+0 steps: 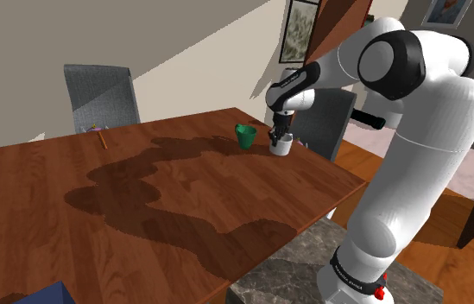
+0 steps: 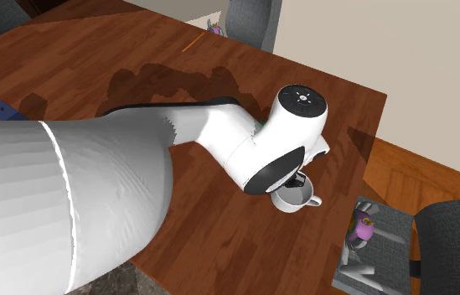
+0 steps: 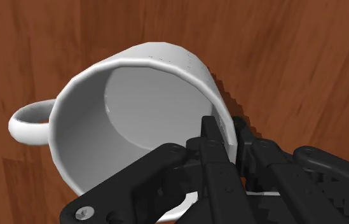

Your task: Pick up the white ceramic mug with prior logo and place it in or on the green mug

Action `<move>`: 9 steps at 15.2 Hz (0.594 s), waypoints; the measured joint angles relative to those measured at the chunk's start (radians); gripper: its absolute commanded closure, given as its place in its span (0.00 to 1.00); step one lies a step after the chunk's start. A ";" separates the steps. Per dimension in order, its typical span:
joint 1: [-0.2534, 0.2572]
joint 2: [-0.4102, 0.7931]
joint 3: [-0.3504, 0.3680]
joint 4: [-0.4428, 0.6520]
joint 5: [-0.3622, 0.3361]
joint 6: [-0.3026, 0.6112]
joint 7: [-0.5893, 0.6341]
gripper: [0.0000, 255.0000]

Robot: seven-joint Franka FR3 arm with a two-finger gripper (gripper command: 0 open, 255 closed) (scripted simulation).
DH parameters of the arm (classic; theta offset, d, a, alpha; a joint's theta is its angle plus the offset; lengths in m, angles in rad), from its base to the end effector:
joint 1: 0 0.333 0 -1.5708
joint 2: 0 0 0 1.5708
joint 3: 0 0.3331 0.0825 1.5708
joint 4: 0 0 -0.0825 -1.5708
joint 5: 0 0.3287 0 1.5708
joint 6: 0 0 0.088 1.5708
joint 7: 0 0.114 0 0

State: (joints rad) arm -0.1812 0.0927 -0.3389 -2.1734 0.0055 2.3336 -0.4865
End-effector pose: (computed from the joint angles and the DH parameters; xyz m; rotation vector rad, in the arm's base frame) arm 0.4470 -0.2525 0.4047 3.0817 -0.0536 0.0786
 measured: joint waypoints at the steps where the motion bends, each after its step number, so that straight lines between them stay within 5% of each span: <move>1: 0.000 -0.008 -0.001 0.005 -0.004 -0.012 0.002 1.00; 9: 0.005 -0.066 -0.001 0.053 -0.028 -0.115 0.018 1.00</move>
State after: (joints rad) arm -0.1767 0.0269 -0.3398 -2.1208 -0.0226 2.2190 -0.4682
